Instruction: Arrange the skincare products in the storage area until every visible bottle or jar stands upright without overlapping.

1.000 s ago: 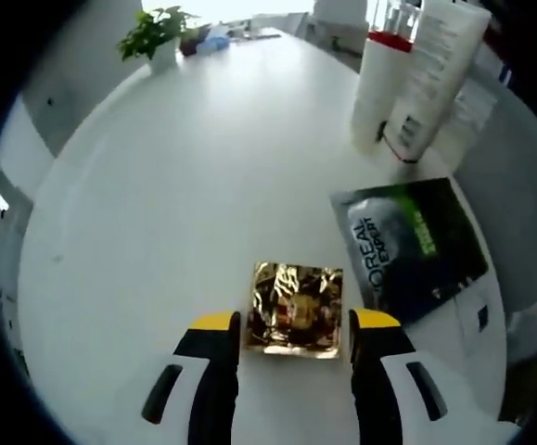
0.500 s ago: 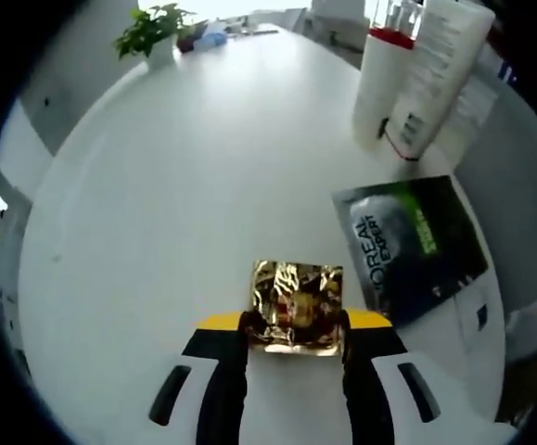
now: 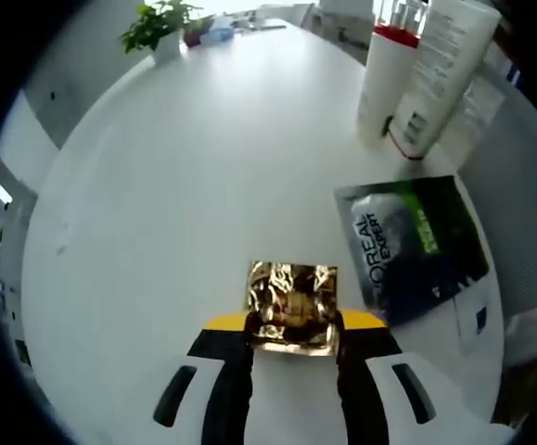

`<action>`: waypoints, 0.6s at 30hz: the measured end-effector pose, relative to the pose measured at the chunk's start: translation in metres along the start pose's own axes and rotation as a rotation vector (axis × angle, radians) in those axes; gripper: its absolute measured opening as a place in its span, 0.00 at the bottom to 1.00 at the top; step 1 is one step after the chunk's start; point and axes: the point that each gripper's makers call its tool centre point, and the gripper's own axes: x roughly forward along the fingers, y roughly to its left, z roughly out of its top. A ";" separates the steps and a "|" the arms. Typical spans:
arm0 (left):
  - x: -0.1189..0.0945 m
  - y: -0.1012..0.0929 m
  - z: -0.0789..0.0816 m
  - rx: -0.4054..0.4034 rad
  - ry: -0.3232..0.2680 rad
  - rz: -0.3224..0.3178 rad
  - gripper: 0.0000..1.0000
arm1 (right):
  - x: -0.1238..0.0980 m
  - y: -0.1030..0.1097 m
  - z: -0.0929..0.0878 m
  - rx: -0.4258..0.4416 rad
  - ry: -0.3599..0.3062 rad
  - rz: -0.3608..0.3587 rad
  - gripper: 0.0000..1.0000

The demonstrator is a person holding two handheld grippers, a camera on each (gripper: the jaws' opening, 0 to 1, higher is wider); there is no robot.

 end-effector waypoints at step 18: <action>0.000 0.009 -0.006 -0.030 0.000 0.016 0.47 | 0.003 0.002 0.001 -0.005 0.011 0.018 0.59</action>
